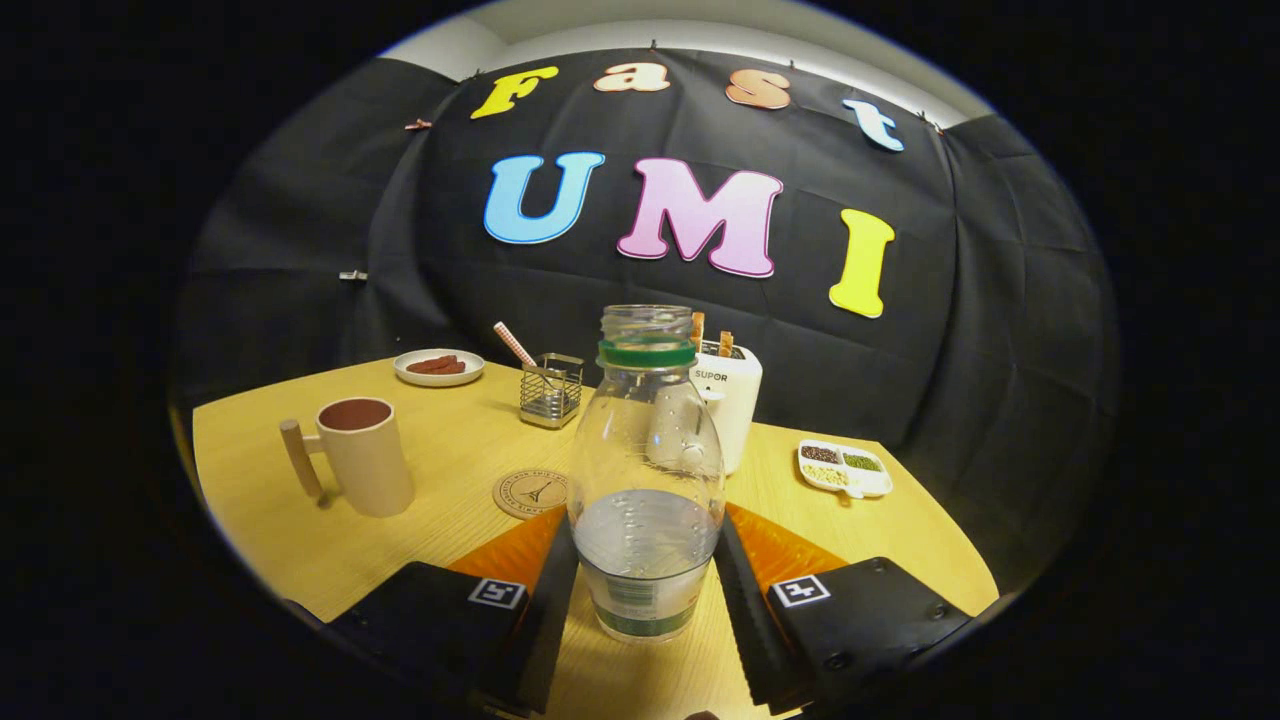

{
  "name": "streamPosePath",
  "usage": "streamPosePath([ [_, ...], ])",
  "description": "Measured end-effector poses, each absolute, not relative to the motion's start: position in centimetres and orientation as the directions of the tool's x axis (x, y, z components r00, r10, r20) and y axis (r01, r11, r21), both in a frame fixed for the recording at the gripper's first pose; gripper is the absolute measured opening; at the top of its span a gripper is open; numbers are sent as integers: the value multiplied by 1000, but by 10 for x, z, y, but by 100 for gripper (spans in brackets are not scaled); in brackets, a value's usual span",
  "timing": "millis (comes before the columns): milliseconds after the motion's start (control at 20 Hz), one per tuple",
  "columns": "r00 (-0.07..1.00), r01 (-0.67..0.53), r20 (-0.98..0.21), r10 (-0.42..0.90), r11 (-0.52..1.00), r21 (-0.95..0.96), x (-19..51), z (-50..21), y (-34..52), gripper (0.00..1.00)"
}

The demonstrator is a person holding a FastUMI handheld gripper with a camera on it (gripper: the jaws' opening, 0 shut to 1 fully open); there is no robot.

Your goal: Take the bottle from table, then pour the juice into the cup, finally place the bottle on the coaster

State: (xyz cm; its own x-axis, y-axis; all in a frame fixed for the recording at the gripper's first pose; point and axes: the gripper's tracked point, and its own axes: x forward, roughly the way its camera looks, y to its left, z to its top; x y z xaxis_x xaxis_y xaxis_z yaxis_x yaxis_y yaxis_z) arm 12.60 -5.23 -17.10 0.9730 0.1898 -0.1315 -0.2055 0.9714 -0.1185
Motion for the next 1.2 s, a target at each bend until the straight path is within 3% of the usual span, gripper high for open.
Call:
streamPosePath([
  [550,959,-264,-163,232,940,-215,128,-117,-41,74],
  [1200,944,-329,-193,266,767,-551,138,-80,20,74],
])
